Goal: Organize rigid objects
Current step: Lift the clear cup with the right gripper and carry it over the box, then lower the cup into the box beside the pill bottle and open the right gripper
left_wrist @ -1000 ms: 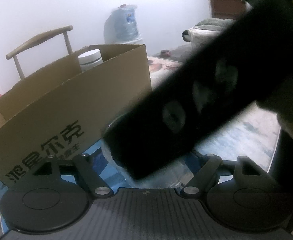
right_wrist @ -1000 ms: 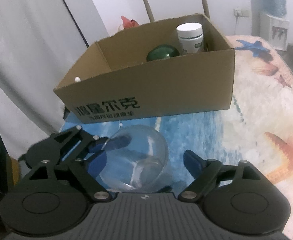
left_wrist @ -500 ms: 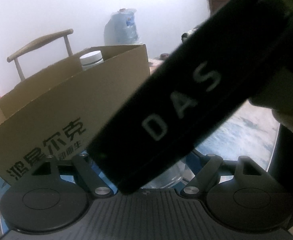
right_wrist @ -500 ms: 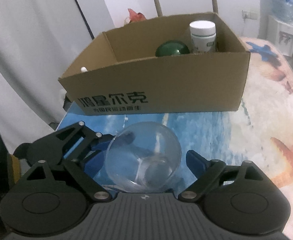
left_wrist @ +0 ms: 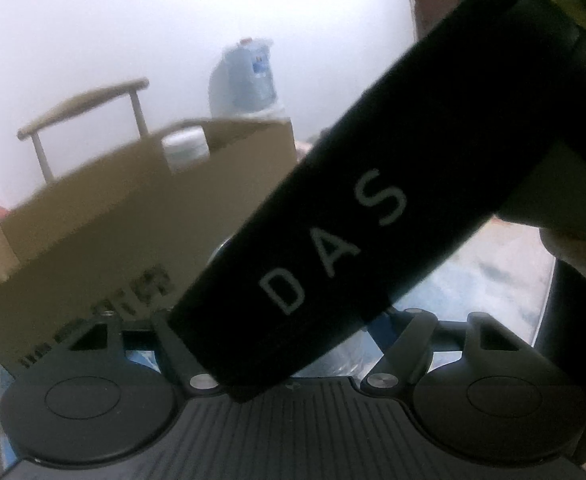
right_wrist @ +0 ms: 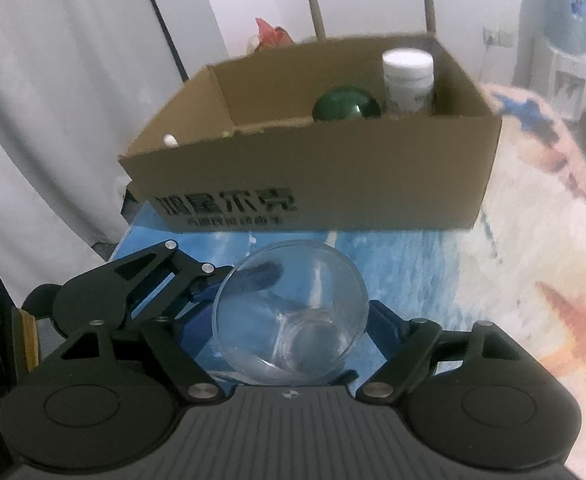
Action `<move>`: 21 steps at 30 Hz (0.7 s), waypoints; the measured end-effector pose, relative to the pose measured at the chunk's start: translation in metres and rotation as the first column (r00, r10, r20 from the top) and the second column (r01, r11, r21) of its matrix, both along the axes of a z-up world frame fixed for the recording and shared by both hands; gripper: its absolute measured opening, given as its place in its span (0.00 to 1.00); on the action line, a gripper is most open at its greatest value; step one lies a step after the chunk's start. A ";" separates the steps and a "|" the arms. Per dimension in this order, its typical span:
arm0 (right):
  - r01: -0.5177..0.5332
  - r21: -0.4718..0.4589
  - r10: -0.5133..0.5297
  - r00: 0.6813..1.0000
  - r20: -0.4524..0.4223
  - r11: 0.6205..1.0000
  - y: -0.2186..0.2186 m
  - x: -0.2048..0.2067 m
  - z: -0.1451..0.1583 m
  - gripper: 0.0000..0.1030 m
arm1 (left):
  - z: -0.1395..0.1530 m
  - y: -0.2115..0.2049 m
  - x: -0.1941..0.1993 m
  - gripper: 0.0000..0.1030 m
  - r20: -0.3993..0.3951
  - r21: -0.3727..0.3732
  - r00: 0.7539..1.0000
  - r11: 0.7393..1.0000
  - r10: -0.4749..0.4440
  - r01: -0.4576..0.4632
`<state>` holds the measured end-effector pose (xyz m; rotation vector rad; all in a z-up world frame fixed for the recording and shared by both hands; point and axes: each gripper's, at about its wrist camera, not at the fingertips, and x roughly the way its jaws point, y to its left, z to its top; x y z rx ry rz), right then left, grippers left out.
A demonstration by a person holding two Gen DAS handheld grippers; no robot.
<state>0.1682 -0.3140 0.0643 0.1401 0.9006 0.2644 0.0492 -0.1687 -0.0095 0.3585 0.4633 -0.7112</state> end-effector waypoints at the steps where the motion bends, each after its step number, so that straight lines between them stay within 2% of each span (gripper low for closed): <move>1: -0.003 -0.002 0.003 1.000 0.019 1.000 0.000 -0.002 0.008 0.81 | 0.008 0.001 -0.001 0.71 0.015 -0.012 1.000 1.000 0.003 -0.003; 8: -0.068 -0.036 0.074 0.976 0.203 0.997 -0.001 0.005 0.092 0.80 | 0.085 0.004 0.011 0.71 0.155 -0.115 0.986 0.993 0.056 -0.039; 12: -0.105 -0.077 0.121 0.960 0.252 0.992 -0.008 0.034 0.122 0.80 | 0.108 -0.007 0.036 0.71 0.214 -0.108 0.973 0.992 0.080 -0.057; 14: -0.112 -0.077 0.127 0.963 0.236 0.991 -0.016 0.057 0.124 0.80 | 0.112 -0.016 0.059 0.71 0.189 -0.102 0.979 0.993 0.078 -0.060; 16: -0.118 -0.067 0.129 0.971 0.202 0.991 -0.027 0.084 0.119 0.80 | 0.112 -0.025 0.084 0.71 0.131 -0.097 0.988 0.993 0.078 -0.066; 18: -0.111 -0.044 0.117 0.982 0.149 0.993 -0.041 0.109 0.106 0.80 | 0.107 -0.036 0.114 0.71 0.047 -0.092 0.996 0.993 0.077 -0.072; 21: -0.085 0.009 0.084 0.994 0.075 0.996 -0.059 0.142 0.085 0.80 | 0.096 -0.050 0.150 0.71 -0.068 -0.081 0.994 0.993 0.080 -0.085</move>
